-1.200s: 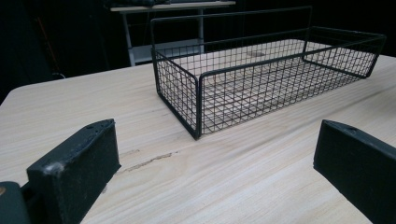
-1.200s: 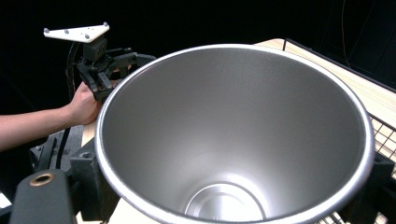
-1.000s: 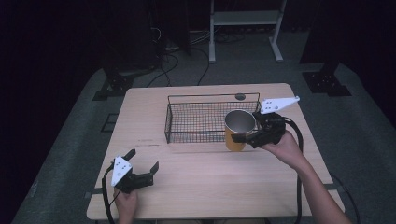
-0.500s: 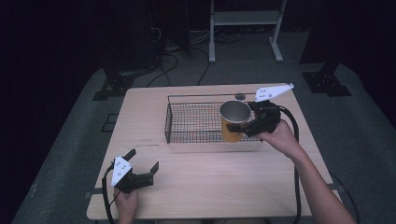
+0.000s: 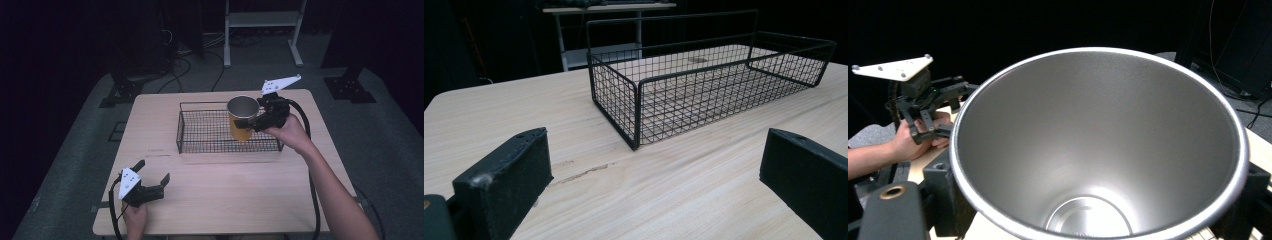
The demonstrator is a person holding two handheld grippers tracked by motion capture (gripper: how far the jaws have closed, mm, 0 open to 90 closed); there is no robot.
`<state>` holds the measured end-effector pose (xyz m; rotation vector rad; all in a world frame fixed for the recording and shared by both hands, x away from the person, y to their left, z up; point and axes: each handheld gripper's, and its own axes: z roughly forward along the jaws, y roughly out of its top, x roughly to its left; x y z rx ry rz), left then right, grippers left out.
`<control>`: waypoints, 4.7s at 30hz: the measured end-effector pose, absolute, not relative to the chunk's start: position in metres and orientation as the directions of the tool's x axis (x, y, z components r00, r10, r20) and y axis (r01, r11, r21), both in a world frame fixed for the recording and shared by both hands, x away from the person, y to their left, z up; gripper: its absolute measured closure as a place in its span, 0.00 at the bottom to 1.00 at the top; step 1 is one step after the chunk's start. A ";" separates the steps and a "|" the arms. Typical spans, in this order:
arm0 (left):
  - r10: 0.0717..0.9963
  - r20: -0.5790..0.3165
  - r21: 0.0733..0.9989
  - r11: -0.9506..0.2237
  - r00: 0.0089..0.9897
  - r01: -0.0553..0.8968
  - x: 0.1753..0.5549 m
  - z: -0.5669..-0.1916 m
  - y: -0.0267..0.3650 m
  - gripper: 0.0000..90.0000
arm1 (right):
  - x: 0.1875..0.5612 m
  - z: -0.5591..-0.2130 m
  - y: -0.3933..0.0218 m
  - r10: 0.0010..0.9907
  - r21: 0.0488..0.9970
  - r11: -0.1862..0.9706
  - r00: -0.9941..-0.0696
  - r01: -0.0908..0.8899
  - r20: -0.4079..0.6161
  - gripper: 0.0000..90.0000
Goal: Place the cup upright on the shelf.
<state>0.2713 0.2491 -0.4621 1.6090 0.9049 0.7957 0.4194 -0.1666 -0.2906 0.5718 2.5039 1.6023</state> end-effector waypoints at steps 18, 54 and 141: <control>0.871 0.034 0.980 -0.126 0.491 0.156 0.272 -0.462 0.250 0.00 | 0.457 -0.285 -0.151 0.396 0.881 0.379 -0.910 0.283 0.122 0.14; 0.870 0.025 0.981 -0.116 0.492 0.156 0.272 -0.462 0.251 0.00 | 0.505 -0.333 -0.137 0.427 0.846 0.380 -0.882 0.375 0.199 0.14; 0.870 0.018 0.982 -0.108 0.492 0.154 0.271 -0.462 0.253 0.00 | 0.525 -0.411 -0.125 0.449 0.781 0.489 -0.879 0.390 0.158 0.08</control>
